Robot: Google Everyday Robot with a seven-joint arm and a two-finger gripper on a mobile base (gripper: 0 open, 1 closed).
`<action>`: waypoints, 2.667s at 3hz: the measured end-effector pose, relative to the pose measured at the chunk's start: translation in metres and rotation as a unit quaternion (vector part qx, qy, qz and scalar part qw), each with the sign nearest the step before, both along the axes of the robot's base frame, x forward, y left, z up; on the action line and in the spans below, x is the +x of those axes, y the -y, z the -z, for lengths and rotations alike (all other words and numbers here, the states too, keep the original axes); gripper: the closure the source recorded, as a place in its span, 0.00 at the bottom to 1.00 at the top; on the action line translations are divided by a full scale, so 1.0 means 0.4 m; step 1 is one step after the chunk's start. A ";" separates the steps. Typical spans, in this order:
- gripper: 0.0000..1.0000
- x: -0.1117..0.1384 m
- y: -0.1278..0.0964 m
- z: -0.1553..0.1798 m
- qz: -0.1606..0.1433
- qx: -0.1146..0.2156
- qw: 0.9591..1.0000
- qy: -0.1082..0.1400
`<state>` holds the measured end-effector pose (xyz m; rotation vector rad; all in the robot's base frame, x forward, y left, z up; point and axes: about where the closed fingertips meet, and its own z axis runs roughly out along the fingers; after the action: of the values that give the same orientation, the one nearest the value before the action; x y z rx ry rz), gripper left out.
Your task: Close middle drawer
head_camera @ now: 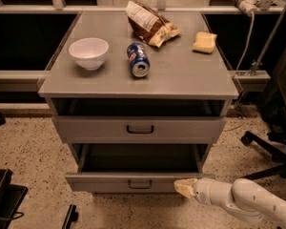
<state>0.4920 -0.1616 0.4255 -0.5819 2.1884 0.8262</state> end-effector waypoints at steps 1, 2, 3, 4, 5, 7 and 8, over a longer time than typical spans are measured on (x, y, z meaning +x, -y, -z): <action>1.00 0.073 0.014 0.053 0.047 -0.038 0.998 0.026; 1.00 0.166 0.030 0.057 0.088 -0.065 0.992 0.060; 1.00 0.242 0.047 0.018 0.121 -0.084 0.984 0.103; 1.00 0.233 0.047 0.018 0.121 -0.084 0.984 0.103; 1.00 0.235 0.049 0.004 0.118 -0.086 0.983 0.107; 1.00 -0.057 0.146 0.072 0.133 0.007 0.989 -0.058; 0.82 -0.099 0.120 0.073 0.106 0.028 0.991 -0.078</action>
Offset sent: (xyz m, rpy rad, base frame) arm 0.1119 -0.0252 -0.0210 -0.1976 -0.2089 -0.2828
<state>0.4525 -0.2096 0.3963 -0.2586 2.3115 0.8408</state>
